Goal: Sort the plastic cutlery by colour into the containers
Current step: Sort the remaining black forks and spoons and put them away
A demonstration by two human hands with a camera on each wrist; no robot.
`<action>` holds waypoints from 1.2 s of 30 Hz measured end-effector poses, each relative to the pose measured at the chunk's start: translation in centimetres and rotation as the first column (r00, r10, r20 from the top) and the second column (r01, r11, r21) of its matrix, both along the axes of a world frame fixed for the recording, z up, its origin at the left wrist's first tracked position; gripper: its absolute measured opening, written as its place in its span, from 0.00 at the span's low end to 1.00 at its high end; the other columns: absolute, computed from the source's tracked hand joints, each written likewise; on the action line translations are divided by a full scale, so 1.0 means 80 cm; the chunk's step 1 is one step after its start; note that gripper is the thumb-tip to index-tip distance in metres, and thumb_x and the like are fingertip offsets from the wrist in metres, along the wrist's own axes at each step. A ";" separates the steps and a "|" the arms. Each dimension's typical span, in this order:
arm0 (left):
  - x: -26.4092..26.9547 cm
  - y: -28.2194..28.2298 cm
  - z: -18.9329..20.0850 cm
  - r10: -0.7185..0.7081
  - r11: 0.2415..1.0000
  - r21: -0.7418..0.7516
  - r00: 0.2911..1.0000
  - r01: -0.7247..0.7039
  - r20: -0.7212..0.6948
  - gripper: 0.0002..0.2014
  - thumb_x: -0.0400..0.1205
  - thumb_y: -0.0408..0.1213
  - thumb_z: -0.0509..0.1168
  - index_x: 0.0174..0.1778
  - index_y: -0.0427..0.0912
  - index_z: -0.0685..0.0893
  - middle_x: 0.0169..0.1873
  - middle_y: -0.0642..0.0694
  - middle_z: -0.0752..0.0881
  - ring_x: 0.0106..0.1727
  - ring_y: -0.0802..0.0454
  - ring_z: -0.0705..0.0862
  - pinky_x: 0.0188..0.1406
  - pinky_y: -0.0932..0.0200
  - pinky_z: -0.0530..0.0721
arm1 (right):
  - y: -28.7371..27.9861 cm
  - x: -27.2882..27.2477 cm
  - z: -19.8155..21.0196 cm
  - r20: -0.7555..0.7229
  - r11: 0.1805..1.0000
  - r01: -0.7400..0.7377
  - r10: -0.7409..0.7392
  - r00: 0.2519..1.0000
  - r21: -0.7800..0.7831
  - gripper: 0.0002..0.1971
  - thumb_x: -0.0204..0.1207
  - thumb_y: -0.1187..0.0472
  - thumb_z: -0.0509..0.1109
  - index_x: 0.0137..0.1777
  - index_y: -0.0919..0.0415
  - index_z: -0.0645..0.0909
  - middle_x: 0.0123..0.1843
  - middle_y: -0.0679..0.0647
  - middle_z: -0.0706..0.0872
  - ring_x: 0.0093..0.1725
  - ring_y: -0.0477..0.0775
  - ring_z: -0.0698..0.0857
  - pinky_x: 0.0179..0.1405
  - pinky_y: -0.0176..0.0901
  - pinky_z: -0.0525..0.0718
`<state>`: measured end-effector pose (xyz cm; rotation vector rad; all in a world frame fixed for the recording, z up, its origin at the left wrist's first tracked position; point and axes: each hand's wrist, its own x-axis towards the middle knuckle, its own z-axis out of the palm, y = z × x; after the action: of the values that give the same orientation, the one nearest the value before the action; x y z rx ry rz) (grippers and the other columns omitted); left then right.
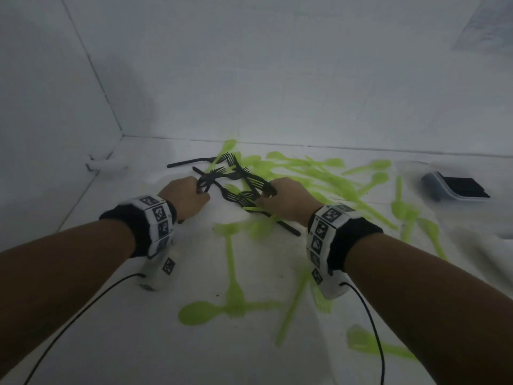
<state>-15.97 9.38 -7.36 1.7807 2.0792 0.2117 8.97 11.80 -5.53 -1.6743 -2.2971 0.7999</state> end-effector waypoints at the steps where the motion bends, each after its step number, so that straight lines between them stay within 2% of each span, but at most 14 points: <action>1: -0.008 -0.006 0.006 0.006 1.000 0.008 1.000 -0.006 -0.005 0.11 0.88 0.47 0.61 0.50 0.41 0.75 0.46 0.40 0.84 0.43 0.44 0.82 0.37 0.53 0.75 | 0.002 -0.006 -0.002 0.063 1.000 -0.027 0.027 0.998 0.007 0.14 0.80 0.49 0.75 0.47 0.61 0.86 0.42 0.55 0.86 0.41 0.56 0.84 0.36 0.45 0.78; 6: -0.046 -0.037 0.031 -0.116 0.989 0.093 0.993 0.113 0.032 0.09 0.86 0.43 0.65 0.49 0.44 0.71 0.37 0.42 0.84 0.36 0.44 0.83 0.33 0.52 0.77 | 0.010 -0.020 -0.007 0.157 1.000 -0.002 0.003 0.988 -0.005 0.17 0.71 0.43 0.81 0.38 0.54 0.81 0.38 0.51 0.84 0.38 0.51 0.83 0.32 0.42 0.80; 8: -0.052 -0.037 0.032 -0.251 0.951 0.147 0.956 0.274 -0.154 0.08 0.86 0.47 0.62 0.45 0.49 0.73 0.34 0.47 0.83 0.35 0.46 0.81 0.34 0.53 0.75 | 0.013 -0.019 -0.008 0.167 0.999 0.027 -0.020 0.986 -0.043 0.20 0.66 0.40 0.84 0.42 0.56 0.86 0.39 0.52 0.88 0.39 0.52 0.87 0.38 0.46 0.88; 9: -0.051 -0.034 0.032 -0.346 0.895 0.174 0.885 0.411 -0.311 0.08 0.85 0.49 0.59 0.44 0.51 0.75 0.35 0.50 0.83 0.37 0.47 0.79 0.37 0.52 0.75 | 0.015 -0.017 -0.009 0.175 0.997 0.042 -0.030 0.984 -0.070 0.23 0.65 0.39 0.85 0.44 0.58 0.87 0.40 0.53 0.89 0.40 0.53 0.88 0.40 0.47 0.90; 11: -0.045 -0.028 0.023 -0.496 0.750 0.091 0.648 0.656 -0.578 0.08 0.83 0.49 0.58 0.44 0.53 0.81 0.39 0.53 0.84 0.42 0.48 0.78 0.42 0.51 0.73 | 0.016 -0.010 -0.012 0.179 0.991 0.048 -0.026 0.983 -0.122 0.24 0.66 0.41 0.86 0.46 0.62 0.89 0.40 0.54 0.89 0.38 0.53 0.86 0.38 0.44 0.87; 13: -0.037 -0.018 0.014 -0.515 0.691 0.037 0.527 0.722 -0.676 0.09 0.80 0.41 0.66 0.53 0.51 0.87 0.42 0.52 0.87 0.44 0.46 0.78 0.45 0.49 0.74 | 0.013 -0.006 -0.011 0.167 0.990 0.026 -0.002 0.986 -0.141 0.21 0.70 0.44 0.84 0.44 0.64 0.88 0.37 0.53 0.86 0.34 0.50 0.82 0.32 0.42 0.79; 16: -0.017 -0.002 0.003 -0.482 0.711 0.085 0.571 0.698 -0.664 0.24 0.81 0.35 0.61 0.74 0.47 0.80 0.52 0.49 0.89 0.50 0.41 0.80 0.50 0.46 0.74 | 0.003 -0.004 -0.009 0.155 0.994 -0.014 0.031 0.987 -0.110 0.19 0.75 0.45 0.80 0.41 0.63 0.85 0.36 0.55 0.83 0.33 0.52 0.80 0.28 0.42 0.74; 18: -0.009 0.003 -0.001 -0.485 0.738 0.034 0.565 0.674 -0.668 0.25 0.86 0.39 0.57 0.81 0.50 0.71 0.61 0.50 0.86 0.59 0.43 0.79 0.57 0.47 0.72 | 0.000 -0.004 -0.007 0.122 0.994 -0.026 0.039 0.992 -0.106 0.15 0.77 0.49 0.77 0.38 0.60 0.82 0.35 0.54 0.82 0.35 0.54 0.81 0.29 0.42 0.74; 20: -0.008 0.004 0.001 -0.498 0.741 0.003 0.553 0.671 -0.668 0.19 0.88 0.42 0.56 0.77 0.53 0.74 0.60 0.51 0.84 0.60 0.45 0.77 0.57 0.49 0.71 | 0.001 -0.002 0.001 -0.010 0.993 -0.018 0.017 1.000 -0.116 0.14 0.77 0.53 0.78 0.36 0.57 0.79 0.34 0.53 0.81 0.35 0.53 0.80 0.34 0.43 0.75; 24: -0.027 0.001 0.002 -0.504 0.668 0.116 0.561 0.735 -0.657 0.08 0.80 0.37 0.64 0.54 0.47 0.84 0.45 0.47 0.83 0.46 0.44 0.77 0.44 0.49 0.70 | -0.001 0.003 0.019 -0.229 0.986 -0.054 0.016 0.973 -0.158 0.11 0.81 0.54 0.76 0.43 0.60 0.82 0.34 0.48 0.86 0.29 0.42 0.78 0.32 0.36 0.75; 26: -0.038 -0.004 0.002 -0.516 0.629 0.156 0.559 0.762 -0.649 0.08 0.75 0.36 0.69 0.49 0.46 0.83 0.42 0.45 0.82 0.42 0.44 0.75 0.40 0.49 0.71 | -0.002 -0.001 0.022 -0.234 0.977 -0.090 0.044 0.971 -0.192 0.13 0.86 0.52 0.71 0.49 0.63 0.84 0.38 0.49 0.93 0.30 0.41 0.81 0.33 0.37 0.77; 29: -0.050 -0.014 0.005 -0.522 0.624 0.195 0.589 0.757 -0.617 0.10 0.73 0.37 0.72 0.50 0.46 0.84 0.43 0.47 0.82 0.43 0.43 0.75 0.43 0.47 0.76 | 0.003 -0.008 0.016 -0.177 0.988 -0.095 0.074 0.981 -0.118 0.14 0.87 0.51 0.67 0.47 0.61 0.84 0.35 0.50 0.91 0.34 0.44 0.84 0.41 0.44 0.78; 34: -0.064 -0.035 0.014 -0.437 0.733 0.220 0.694 0.643 -0.573 0.07 0.80 0.42 0.69 0.52 0.47 0.83 0.39 0.52 0.85 0.50 0.41 0.81 0.63 0.38 0.74 | 0.009 -0.017 0.008 -0.247 0.994 0.095 -0.080 0.966 0.049 0.10 0.82 0.52 0.71 0.53 0.58 0.77 0.42 0.53 0.85 0.35 0.52 0.80 0.32 0.44 0.76; 36: -0.062 -0.042 0.021 -0.423 0.804 0.217 0.789 0.554 -0.446 0.04 0.85 0.43 0.63 0.51 0.49 0.77 0.38 0.52 0.81 0.45 0.44 0.82 0.58 0.42 0.79 | 0.012 -0.017 0.004 -0.127 0.994 0.102 -0.097 0.987 0.034 0.14 0.81 0.50 0.74 0.53 0.60 0.78 0.42 0.53 0.84 0.38 0.55 0.82 0.33 0.46 0.77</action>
<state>-20.97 6.01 -5.71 2.7048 1.7781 0.0770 7.62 12.75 -5.22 -1.6574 -2.1149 0.8068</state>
